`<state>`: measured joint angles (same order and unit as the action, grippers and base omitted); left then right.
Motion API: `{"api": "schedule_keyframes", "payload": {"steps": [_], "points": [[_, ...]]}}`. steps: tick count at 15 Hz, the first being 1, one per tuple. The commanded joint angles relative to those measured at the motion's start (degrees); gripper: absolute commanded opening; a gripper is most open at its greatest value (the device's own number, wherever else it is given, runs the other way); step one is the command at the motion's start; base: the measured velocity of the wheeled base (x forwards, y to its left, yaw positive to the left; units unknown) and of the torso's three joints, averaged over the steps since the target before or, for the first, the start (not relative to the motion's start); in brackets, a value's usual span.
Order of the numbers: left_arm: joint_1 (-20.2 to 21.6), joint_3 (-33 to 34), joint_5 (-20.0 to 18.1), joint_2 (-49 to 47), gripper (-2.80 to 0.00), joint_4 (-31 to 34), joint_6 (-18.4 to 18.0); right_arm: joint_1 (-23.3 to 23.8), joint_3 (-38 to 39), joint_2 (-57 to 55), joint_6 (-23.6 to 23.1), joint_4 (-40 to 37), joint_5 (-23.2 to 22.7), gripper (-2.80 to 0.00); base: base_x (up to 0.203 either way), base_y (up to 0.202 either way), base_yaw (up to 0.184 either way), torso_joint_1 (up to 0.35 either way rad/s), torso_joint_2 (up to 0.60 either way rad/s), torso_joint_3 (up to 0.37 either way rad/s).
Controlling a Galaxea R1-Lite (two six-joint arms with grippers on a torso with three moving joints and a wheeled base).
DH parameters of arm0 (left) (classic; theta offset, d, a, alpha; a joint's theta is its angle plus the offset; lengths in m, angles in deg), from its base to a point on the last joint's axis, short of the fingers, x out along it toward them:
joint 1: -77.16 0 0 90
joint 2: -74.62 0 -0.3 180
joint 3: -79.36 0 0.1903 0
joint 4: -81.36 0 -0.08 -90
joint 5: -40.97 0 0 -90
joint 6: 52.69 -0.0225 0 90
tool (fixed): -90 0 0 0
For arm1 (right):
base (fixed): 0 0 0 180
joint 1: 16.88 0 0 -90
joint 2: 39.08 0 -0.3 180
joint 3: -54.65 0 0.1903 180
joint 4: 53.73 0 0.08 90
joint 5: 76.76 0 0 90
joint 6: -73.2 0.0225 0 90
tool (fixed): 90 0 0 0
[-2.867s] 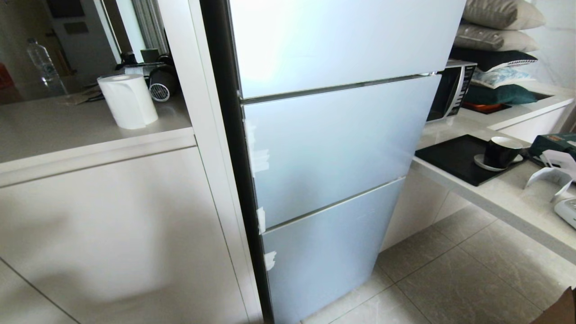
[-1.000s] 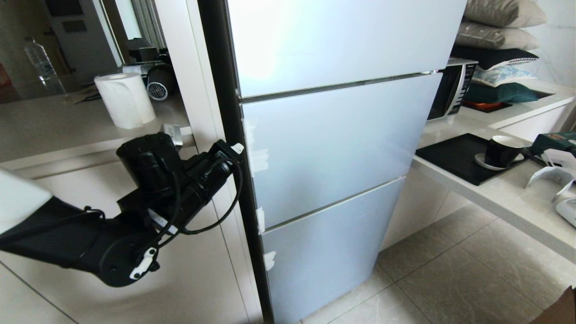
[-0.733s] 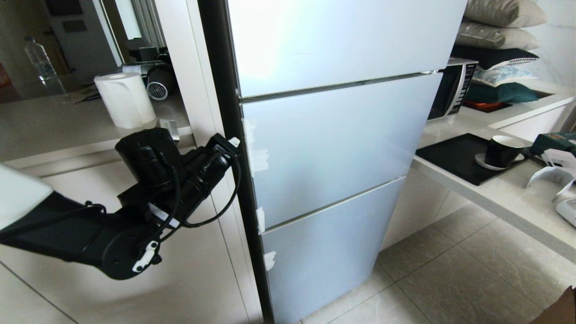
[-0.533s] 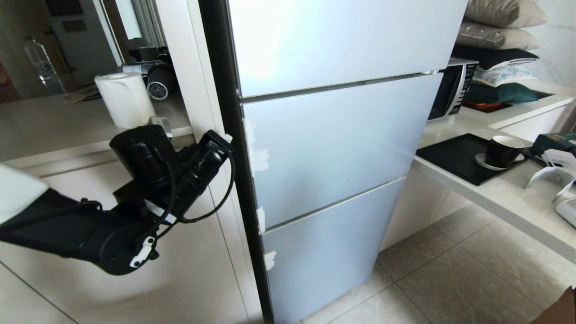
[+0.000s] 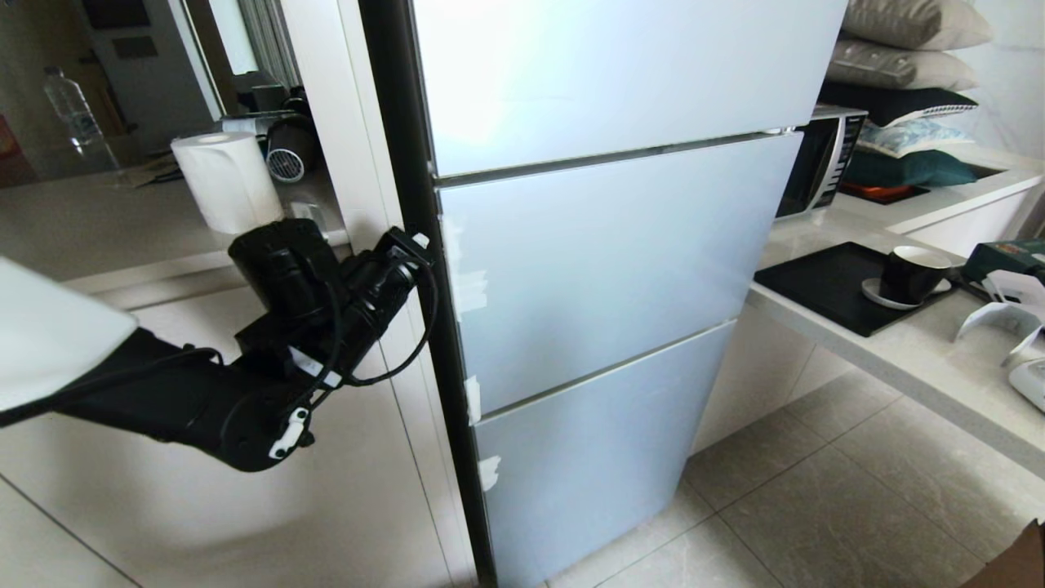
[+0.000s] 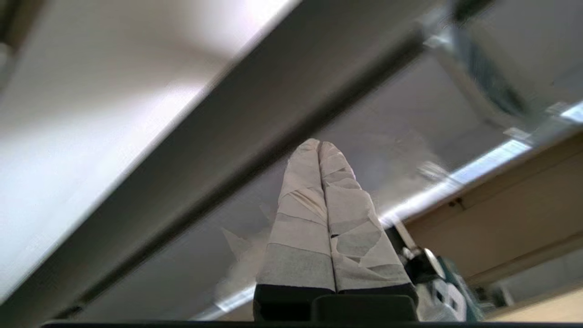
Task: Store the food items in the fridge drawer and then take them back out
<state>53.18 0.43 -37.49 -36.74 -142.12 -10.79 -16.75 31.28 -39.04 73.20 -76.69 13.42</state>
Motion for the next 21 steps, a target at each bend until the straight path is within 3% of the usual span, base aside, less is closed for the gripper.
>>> {"api": "schedule_keyframes", "payload": {"steps": [1,8,11,16,21], "points": [[0.0,-1.1,-0.1,-1.8,-2.80,-0.4,0.0,0.0,0.0,0.0,0.0,0.0,0.0,-2.80,0.000,0.000,0.000,0.000,0.00,0.000],[-1.4,-2.8,-0.1,-2.8,-2.80,-0.4,-0.2,0.0,0.0,0.0,0.0,0.0,0.0,-2.80,0.000,0.000,0.000,0.000,0.00,0.000],[-3.7,-2.8,-0.2,-3.0,-2.80,-0.5,-3.1,0.0,0.0,0.0,0.0,0.0,0.0,-2.80,0.000,0.000,0.000,0.000,0.00,0.000],[-4.9,-2.5,-0.3,-2.3,-2.80,-0.4,-3.5,0.0,0.0,0.0,0.0,0.0,0.0,-2.80,0.000,0.000,0.000,0.000,0.00,0.000],[-6.1,-1.1,-2.9,-0.8,-2.80,-0.4,-3.6,0.0,0.0,0.0,0.0,0.0,0.0,-2.80,0.000,0.000,0.000,0.000,0.00,0.000]]}}
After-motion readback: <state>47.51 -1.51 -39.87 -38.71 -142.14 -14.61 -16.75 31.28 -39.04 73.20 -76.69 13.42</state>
